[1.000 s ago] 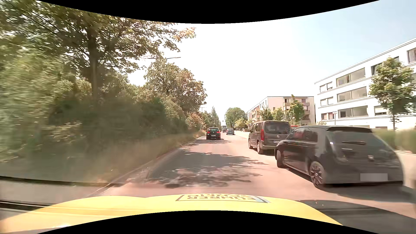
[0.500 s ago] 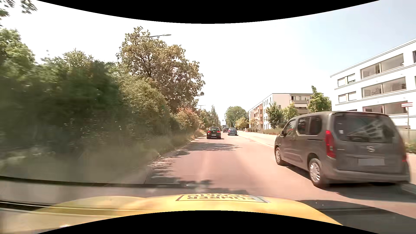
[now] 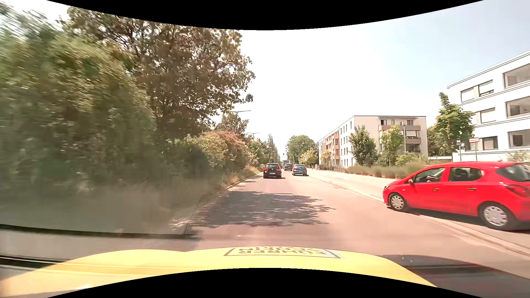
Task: Follow the waypoints while adhering to traffic rules and regulations
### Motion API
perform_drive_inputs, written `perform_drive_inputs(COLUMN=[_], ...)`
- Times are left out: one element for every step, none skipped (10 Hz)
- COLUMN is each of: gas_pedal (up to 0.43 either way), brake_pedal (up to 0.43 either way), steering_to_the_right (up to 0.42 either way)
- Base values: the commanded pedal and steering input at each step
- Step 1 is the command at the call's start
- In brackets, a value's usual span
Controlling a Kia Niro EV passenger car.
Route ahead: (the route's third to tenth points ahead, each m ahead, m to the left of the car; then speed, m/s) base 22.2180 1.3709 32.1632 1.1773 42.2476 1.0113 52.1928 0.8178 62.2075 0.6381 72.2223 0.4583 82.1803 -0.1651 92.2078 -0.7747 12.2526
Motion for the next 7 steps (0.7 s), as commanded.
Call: perform_drive_inputs(gas_pedal=[0.067,0.067,0.067,0.067,0.067,0.067,0.067], brake_pedal=[0.0,0.0,0.0,0.0,0.0,0.0,0.0], steering_to_the_right=[0.003,0.003,0.003,0.003,0.003,0.003,0.003])
